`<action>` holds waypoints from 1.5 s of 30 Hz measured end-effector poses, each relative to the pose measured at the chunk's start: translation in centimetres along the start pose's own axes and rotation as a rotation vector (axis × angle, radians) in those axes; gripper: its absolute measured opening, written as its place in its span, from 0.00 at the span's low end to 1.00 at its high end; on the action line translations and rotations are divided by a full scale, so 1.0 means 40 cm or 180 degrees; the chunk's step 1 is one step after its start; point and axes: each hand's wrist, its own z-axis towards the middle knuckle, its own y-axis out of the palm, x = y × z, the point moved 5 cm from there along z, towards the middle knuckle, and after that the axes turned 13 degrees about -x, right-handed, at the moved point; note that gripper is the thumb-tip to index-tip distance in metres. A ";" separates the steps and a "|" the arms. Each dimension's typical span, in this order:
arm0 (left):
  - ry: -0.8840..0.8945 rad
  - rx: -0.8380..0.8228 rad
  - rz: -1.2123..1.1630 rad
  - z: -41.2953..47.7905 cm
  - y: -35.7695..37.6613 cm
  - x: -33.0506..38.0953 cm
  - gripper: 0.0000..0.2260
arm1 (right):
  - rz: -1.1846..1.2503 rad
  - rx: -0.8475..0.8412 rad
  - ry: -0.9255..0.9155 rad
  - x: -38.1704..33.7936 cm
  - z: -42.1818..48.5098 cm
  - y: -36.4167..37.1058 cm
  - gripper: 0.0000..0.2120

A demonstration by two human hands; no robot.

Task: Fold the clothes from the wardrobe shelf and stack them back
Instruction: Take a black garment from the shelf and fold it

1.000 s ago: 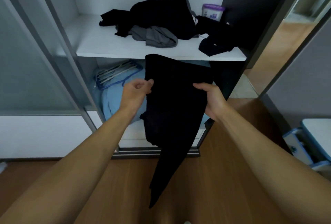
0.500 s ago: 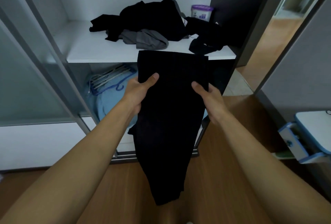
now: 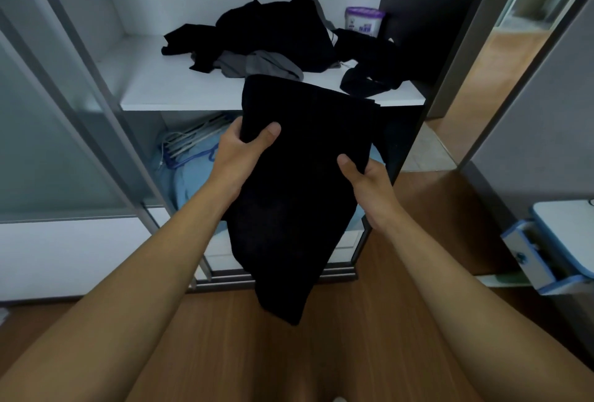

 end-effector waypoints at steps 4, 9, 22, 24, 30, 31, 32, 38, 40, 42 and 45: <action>-0.0726 -0.0825 0.0224 -0.043 -0.017 -0.097 0.25 | 0.0702 0.0008 0.0348 -0.008 0.013 -0.006 0.09; -0.0485 -0.0199 -0.0030 -0.038 0.010 -0.099 0.14 | 0.1071 -0.0216 0.0874 -0.044 0.040 -0.047 0.21; -0.1112 -0.0929 -0.0739 -0.040 -0.021 -0.098 0.20 | 0.1028 -0.0411 0.1010 0.001 -0.014 -0.032 0.11; -0.1183 -0.0901 -0.0776 -0.056 -0.022 -0.111 0.13 | 0.1184 -0.0424 0.1521 0.000 -0.018 -0.034 0.10; -0.1310 -0.0405 -0.0575 -0.041 -0.015 -0.071 0.04 | 0.2261 -0.1004 0.1321 0.023 -0.064 -0.032 0.31; -0.1340 -0.0383 -0.0610 -0.043 -0.015 -0.068 0.04 | 0.2199 -0.1086 0.1300 0.036 -0.079 -0.018 0.32; -0.1387 -0.0375 -0.0661 -0.046 -0.017 -0.069 0.05 | 0.2083 -0.1113 0.1293 0.049 -0.090 -0.002 0.31; -0.1664 -0.0049 -0.0014 -0.077 -0.093 -0.097 0.13 | 0.2131 -0.0966 0.1118 0.062 -0.080 0.065 0.16; -0.1449 0.0419 0.0370 -0.087 -0.140 -0.107 0.10 | 0.2215 -0.0927 0.1193 0.070 -0.079 0.072 0.16; -0.1122 0.0883 0.0492 -0.110 -0.181 -0.115 0.06 | 0.2331 -0.0854 0.1253 0.080 -0.077 0.070 0.17; -0.0816 0.1290 0.0624 -0.158 -0.216 -0.128 0.10 | 0.2487 -0.0799 0.1310 0.089 -0.072 0.066 0.18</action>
